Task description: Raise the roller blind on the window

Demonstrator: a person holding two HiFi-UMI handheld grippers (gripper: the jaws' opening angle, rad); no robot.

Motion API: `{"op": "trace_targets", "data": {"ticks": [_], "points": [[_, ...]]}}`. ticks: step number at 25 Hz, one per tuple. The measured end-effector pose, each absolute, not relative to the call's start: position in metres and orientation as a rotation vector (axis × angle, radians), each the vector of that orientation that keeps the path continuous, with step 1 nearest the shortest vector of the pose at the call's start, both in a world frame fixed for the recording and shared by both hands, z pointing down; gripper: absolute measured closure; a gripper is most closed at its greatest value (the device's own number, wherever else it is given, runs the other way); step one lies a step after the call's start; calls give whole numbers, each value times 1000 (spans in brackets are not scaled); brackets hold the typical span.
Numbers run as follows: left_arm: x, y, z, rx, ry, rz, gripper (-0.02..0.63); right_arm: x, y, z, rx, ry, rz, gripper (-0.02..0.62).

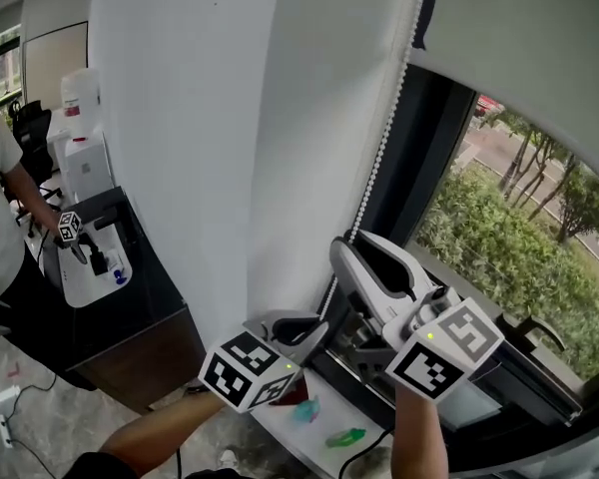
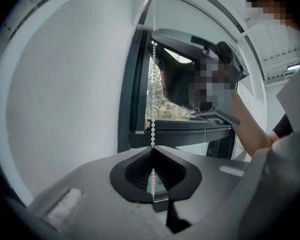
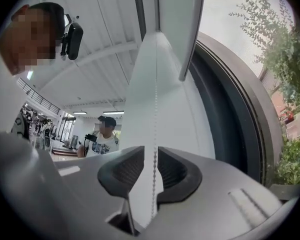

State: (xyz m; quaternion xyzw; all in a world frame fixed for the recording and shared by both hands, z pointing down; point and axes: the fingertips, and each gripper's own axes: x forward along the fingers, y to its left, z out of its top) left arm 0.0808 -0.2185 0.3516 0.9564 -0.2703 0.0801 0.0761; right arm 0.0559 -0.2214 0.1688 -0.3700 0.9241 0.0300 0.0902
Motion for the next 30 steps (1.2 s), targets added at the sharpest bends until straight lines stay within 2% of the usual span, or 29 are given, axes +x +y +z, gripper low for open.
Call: {"op": "trace_targets", "data": {"ticks": [2,5,13,15,16,21,30], "points": [[79,-218,367,2849,-807,276,595,54,-222,168,-1116,2750,113,522],[77,-217,376,2833,-802,284,595,55,-224,171,-1167,2743,145,580],[66,-215,371,2848,-814,294,591,56,-224,172,-1169,2733,150,589],[63,-211,352,2886,-833,254,544,54,-223,176,-1173,2753,173,589],[60,-210,337,2905,-843,198,540,53,-225,180,-1190,2764,185,589],[45,-207,261,2968,-911,-54,540,54,-239,234,-1251,2830,71,589],[61,-226,232,3017,-1022,-65,527,62,-230,331,-1325,2890,-101,589]]}}
